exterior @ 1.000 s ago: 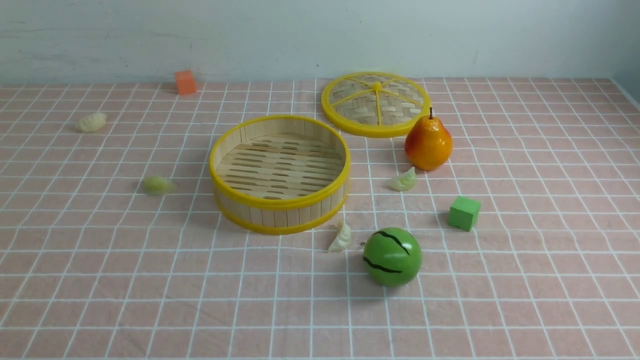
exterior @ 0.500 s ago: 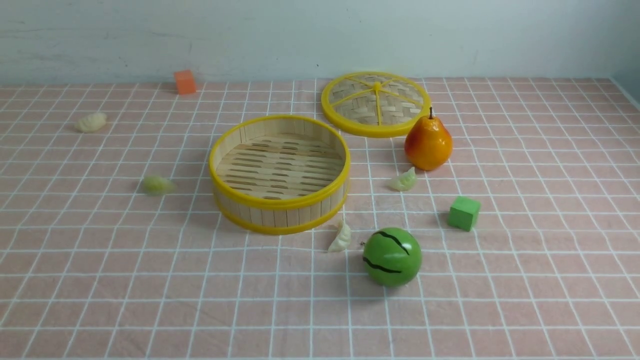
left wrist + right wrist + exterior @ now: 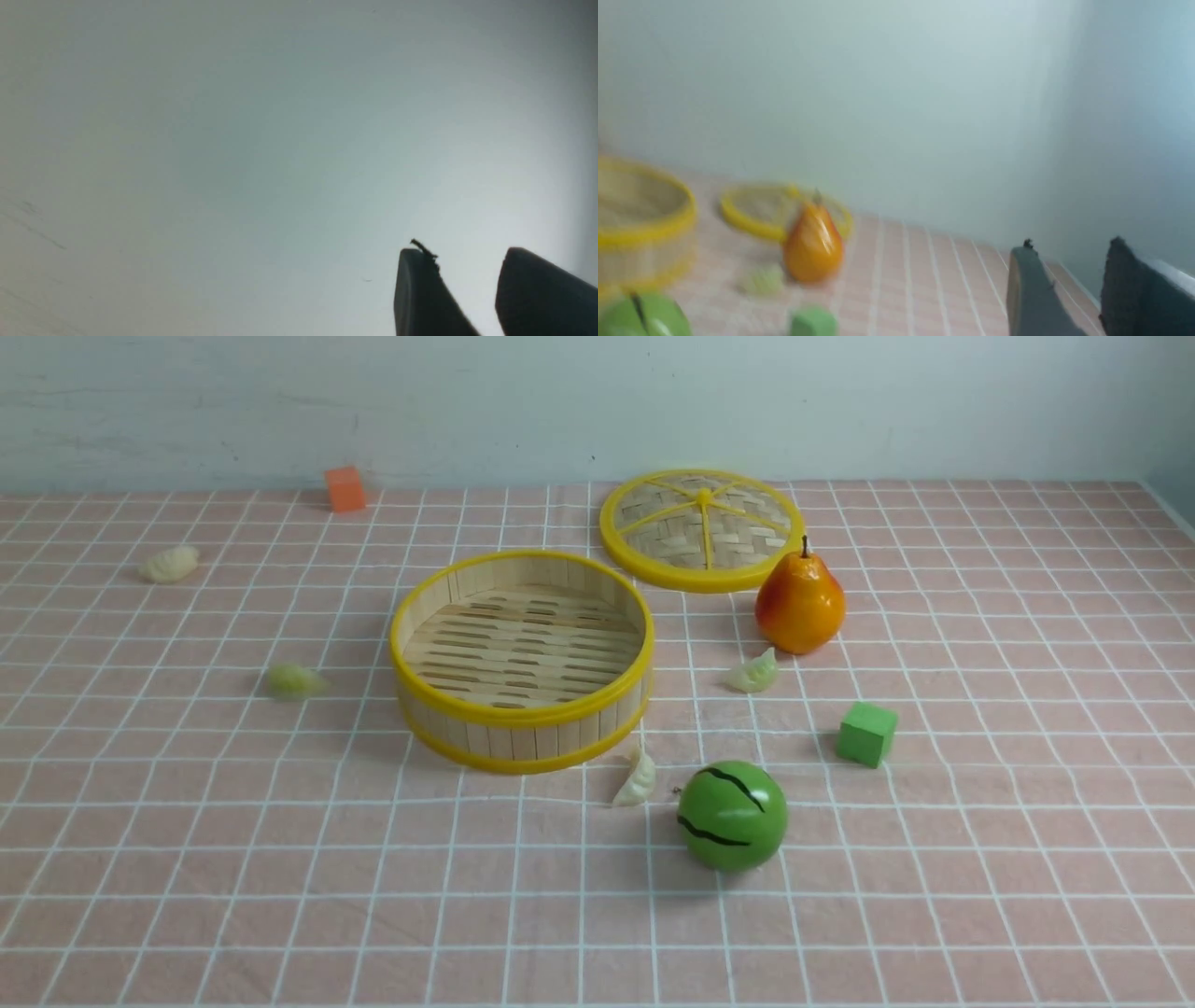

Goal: Put the dumplings into the steamer on the table with the pink tablecloth.
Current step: 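Reach for and grasp a dumpling on the table with the left gripper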

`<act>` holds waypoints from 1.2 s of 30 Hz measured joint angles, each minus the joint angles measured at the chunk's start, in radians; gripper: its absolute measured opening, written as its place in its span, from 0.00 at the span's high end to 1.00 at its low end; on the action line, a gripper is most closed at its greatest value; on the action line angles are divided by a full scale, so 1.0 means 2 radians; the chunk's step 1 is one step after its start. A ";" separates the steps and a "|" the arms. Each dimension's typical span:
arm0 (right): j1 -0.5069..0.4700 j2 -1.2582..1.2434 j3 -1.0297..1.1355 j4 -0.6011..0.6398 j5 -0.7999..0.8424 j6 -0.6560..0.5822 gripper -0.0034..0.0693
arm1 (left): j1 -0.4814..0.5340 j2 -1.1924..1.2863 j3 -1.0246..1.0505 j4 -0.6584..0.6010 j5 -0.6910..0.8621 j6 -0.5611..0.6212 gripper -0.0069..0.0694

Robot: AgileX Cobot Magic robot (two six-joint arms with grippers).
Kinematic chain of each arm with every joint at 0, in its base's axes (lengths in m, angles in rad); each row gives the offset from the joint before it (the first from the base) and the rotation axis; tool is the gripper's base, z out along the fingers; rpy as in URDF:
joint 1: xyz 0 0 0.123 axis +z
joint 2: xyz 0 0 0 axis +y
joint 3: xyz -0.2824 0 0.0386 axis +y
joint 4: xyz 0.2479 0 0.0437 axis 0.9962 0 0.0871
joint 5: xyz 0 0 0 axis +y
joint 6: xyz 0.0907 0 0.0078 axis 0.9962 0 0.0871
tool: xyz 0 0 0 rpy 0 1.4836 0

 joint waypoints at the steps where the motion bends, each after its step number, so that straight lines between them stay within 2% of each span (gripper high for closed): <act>1: 0.000 0.000 0.000 -0.001 -0.043 0.043 0.62 | 0.000 0.000 -0.009 0.013 0.027 -0.028 0.61; 2: 0.000 0.000 0.000 -0.001 -0.051 0.054 0.62 | 0.000 0.000 -0.013 0.016 0.038 -0.031 0.61; 4: 0.000 0.000 0.000 0.001 -0.074 0.108 0.62 | 0.000 0.000 -0.055 0.037 0.124 -0.042 0.65; 5: 0.000 0.000 0.000 0.001 -0.076 0.117 0.62 | 0.000 0.000 -0.063 0.039 0.139 -0.042 0.66; 6: 0.000 0.000 0.000 0.010 -0.083 0.151 0.63 | 0.000 0.002 -0.103 0.044 0.200 -0.033 0.71; 9: 0.000 0.000 -0.008 0.016 -0.081 0.175 0.67 | 0.000 0.023 -0.148 0.046 0.239 -0.013 0.80; 12: 0.000 0.002 -0.063 0.011 -0.044 0.179 0.87 | 0.000 0.095 -0.228 0.047 0.259 0.009 0.93; 14: 0.000 0.015 -0.101 0.002 -0.005 0.176 0.95 | 0.000 0.146 -0.261 0.048 0.259 0.023 0.93; 15: 0.000 0.019 -0.110 -0.001 0.006 0.176 0.96 | 0.000 0.158 -0.269 0.048 0.259 0.029 0.93; 16: 0.000 0.037 -0.137 -0.009 0.053 0.172 0.97 | 0.000 0.205 -0.300 0.049 0.266 0.041 0.93; 17: 0.000 0.060 -0.161 -0.021 0.117 0.169 0.97 | 0.000 0.255 -0.341 0.050 0.297 0.053 0.93; 21: 0.000 0.129 -0.193 -0.040 0.241 0.168 0.96 | 0.000 0.391 -0.442 0.055 0.415 0.088 0.93; 24: 0.004 0.188 -0.200 -0.036 0.286 0.167 0.96 | 0.000 0.509 -0.513 0.055 0.487 0.116 0.93; 28: 0.023 0.230 -0.201 -0.021 0.306 0.164 0.96 | 0.000 0.619 -0.597 0.057 0.525 0.125 0.93; 32: 0.077 0.277 -0.201 -0.006 0.360 0.125 0.96 | 0.000 0.755 -0.752 0.079 0.595 0.126 0.93; 36: 0.110 0.300 -0.201 0.012 0.414 0.093 0.96 | 0.003 0.846 -0.872 0.093 0.658 0.127 0.93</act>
